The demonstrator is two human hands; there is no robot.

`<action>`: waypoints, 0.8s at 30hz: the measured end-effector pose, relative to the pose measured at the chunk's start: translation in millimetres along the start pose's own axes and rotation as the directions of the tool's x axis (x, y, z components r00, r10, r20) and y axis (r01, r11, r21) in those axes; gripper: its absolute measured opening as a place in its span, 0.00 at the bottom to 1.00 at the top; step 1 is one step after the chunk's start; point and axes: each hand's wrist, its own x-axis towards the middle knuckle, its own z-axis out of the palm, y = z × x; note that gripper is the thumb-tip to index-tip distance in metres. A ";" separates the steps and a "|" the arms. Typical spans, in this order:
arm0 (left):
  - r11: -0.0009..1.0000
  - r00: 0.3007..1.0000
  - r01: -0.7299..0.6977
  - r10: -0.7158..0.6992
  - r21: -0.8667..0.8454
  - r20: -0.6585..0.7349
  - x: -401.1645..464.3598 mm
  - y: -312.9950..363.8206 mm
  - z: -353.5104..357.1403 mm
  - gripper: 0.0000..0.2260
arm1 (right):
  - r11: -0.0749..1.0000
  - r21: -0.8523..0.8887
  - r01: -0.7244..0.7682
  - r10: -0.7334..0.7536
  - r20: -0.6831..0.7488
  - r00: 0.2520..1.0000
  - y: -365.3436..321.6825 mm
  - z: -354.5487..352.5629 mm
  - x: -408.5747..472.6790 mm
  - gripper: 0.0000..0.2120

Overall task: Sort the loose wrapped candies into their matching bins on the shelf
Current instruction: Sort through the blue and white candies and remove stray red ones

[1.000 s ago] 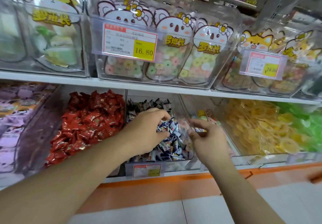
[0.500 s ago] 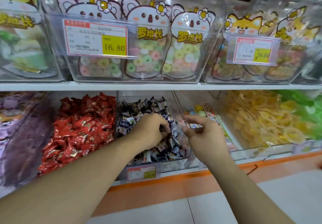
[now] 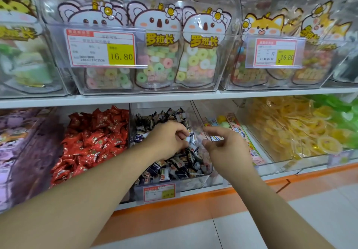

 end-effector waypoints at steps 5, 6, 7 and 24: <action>0.979 0.992 0.102 -0.114 0.178 0.057 9.3 -3.4 9.7 0.20 | 0.999 -0.047 -0.003 0.003 0.002 1.000 0.2 0.3 1.7 0.14; 0.973 0.989 0.104 -0.123 0.207 0.083 10.7 -3.4 9.2 0.22 | 0.998 -0.059 -0.004 0.004 0.003 1.000 0.7 0.1 2.1 0.14; 0.971 0.987 0.094 -0.119 0.219 0.104 10.8 -2.5 7.6 0.23 | 0.998 -0.066 -0.005 0.005 0.004 1.000 0.9 -0.1 2.0 0.14; 0.994 0.997 -0.002 0.011 0.110 -0.073 -4.5 2.9 4.4 0.03 | 0.998 -0.061 -0.016 0.016 -0.004 1.000 -3.2 0.8 1.2 0.15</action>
